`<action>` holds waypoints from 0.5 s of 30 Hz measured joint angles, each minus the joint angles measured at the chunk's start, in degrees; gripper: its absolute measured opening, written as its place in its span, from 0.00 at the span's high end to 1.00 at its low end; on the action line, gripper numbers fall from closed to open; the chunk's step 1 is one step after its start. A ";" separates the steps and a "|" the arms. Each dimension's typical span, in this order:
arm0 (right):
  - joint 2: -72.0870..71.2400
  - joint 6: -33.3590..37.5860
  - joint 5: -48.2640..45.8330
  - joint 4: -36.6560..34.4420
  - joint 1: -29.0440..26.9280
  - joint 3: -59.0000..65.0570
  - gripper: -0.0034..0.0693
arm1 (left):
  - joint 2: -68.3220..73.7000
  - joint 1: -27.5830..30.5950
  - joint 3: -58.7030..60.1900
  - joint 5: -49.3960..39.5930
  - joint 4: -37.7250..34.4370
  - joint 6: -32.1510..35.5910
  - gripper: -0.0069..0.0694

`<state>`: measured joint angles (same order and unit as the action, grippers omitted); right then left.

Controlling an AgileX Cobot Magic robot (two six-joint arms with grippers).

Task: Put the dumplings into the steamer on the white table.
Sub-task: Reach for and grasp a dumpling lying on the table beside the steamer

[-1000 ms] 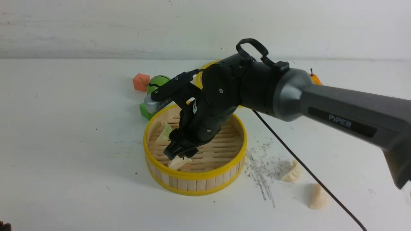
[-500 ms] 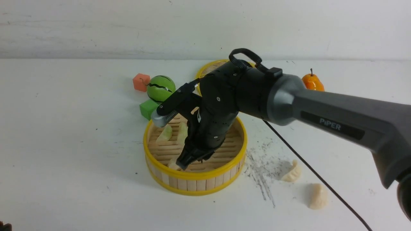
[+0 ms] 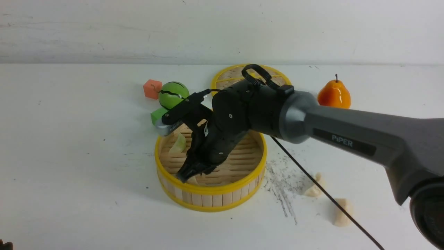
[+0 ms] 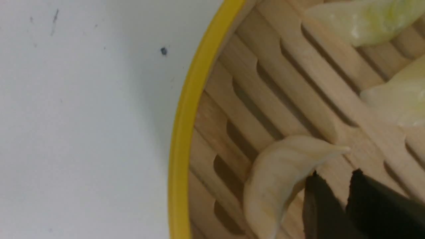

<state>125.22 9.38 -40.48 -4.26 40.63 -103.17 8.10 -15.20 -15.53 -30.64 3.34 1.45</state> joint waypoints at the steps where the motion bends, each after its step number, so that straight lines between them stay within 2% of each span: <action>1: 0.00 0.00 2.16 1.27 0.00 0.00 0.76 | 0.00 0.00 0.00 0.00 0.00 0.00 0.81; 9: 0.00 0.14 4.43 4.90 0.00 0.00 0.75 | 0.00 0.00 0.00 0.00 0.00 0.00 0.81; 13: -1.76 -0.54 -2.92 7.88 0.00 -0.93 0.75 | 0.00 0.00 0.00 0.00 0.00 0.00 0.80; 15: -5.05 -4.18 -7.84 8.60 -0.49 -1.58 0.74 | 0.00 0.00 0.00 0.00 0.00 0.00 0.80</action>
<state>120.16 5.20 -48.33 4.34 40.14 -104.75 8.10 -15.20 -15.53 -30.64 3.34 1.45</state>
